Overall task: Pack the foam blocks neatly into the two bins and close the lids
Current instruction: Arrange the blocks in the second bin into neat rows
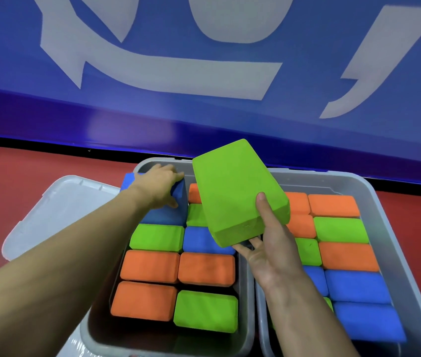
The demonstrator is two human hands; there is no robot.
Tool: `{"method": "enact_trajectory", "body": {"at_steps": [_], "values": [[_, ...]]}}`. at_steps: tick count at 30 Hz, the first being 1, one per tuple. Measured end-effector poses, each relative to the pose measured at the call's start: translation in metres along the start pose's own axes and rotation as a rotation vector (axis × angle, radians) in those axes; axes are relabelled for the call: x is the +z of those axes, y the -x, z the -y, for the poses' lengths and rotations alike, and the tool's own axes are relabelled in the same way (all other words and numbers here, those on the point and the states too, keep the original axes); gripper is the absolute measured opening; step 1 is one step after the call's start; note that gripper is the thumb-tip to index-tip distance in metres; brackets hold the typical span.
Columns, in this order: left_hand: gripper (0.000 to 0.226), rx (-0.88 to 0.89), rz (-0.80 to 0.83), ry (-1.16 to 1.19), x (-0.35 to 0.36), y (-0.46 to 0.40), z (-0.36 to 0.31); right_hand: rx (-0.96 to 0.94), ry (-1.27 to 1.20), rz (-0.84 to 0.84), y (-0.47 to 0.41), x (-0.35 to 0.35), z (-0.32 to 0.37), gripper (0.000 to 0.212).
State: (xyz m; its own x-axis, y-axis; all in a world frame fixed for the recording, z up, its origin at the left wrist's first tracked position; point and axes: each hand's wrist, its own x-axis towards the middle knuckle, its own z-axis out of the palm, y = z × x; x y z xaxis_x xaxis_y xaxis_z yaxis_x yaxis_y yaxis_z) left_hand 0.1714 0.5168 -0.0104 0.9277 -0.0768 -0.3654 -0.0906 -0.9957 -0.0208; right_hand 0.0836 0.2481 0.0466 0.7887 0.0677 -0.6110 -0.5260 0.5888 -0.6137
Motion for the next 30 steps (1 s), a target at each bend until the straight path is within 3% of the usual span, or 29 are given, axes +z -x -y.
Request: {"method": "enact_trajectory", "body": {"at_steps": [10, 15, 18, 23, 28, 30], "values": [[0.089, -0.054, 0.090, 0.174, 0.101, -0.005, -0.006, 0.052, -0.030, -0.075, -0.019, 0.003, -0.010, 0.046], [0.064, -0.041, -0.012, 0.309, 0.139, -0.010, -0.005, 0.073, -0.006, -0.068, -0.024, 0.007, -0.018, 0.050], [0.062, -0.053, 0.016, 0.324, 0.151, -0.011, -0.004, 0.073, 0.035, -0.051, -0.022, 0.007, -0.020, 0.056], [0.062, -0.099, -0.030, 0.351, 0.160, -0.016, -0.008, 0.069, 0.046, -0.041, -0.020, 0.004, -0.014, 0.048], [0.067, -0.110, 0.052, 0.432, 0.155, -0.013, -0.003, 0.055, 0.047, -0.025, -0.021, 0.001, -0.012, 0.047], [0.068, -0.143, -0.018, 0.494, 0.147, -0.002, -0.005, 0.019, 0.071, -0.011, -0.022, 0.002, -0.014, 0.049]]}}
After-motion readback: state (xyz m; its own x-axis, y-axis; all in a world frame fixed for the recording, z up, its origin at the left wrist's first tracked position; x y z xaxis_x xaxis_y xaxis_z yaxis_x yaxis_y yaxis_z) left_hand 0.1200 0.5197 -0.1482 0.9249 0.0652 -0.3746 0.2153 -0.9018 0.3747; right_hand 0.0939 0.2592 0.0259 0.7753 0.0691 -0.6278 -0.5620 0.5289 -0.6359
